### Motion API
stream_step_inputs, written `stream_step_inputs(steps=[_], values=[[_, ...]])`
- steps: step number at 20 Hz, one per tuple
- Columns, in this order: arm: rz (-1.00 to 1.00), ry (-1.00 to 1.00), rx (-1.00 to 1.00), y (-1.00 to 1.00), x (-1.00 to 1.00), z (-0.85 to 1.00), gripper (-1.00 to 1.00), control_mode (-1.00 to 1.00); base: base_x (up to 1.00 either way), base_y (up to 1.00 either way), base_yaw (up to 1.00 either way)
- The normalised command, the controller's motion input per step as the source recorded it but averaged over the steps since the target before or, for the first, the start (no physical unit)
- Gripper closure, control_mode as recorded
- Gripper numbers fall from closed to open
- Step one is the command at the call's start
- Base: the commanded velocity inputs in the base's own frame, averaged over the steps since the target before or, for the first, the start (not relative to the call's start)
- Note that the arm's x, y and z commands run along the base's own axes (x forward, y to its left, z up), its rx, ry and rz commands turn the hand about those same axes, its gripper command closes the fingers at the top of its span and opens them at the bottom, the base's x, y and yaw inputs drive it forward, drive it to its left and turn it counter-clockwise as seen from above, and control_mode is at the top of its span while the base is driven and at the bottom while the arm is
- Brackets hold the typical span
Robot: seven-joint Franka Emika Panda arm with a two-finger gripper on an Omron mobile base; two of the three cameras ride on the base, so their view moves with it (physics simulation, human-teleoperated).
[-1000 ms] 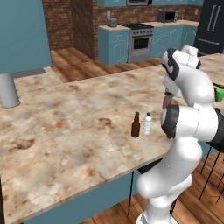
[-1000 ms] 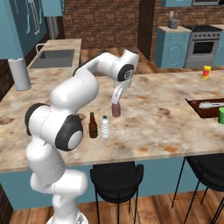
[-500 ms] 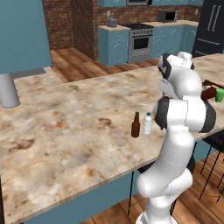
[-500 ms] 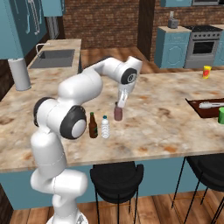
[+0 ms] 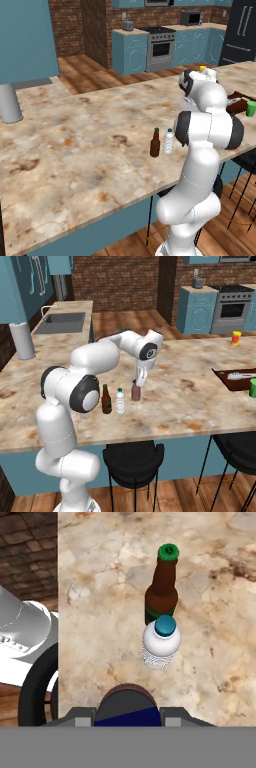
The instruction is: Place the drinks on the dining counter in a tight cluster.
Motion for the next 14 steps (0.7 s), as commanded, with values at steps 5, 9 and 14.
stream_step_inputs(steps=[5,9,14], values=[[0.0,0.01,0.0,0.0,0.0,-0.33,1.0,-1.0,0.0,0.0,0.0],[-0.01,0.0,0.0,0.04,0.08,-0.29,1.0,-1.0,0.0,0.0,0.0],[-0.08,0.02,0.0,0.0,0.24,-0.21,1.0,-1.0,0.0,0.0,0.0]])
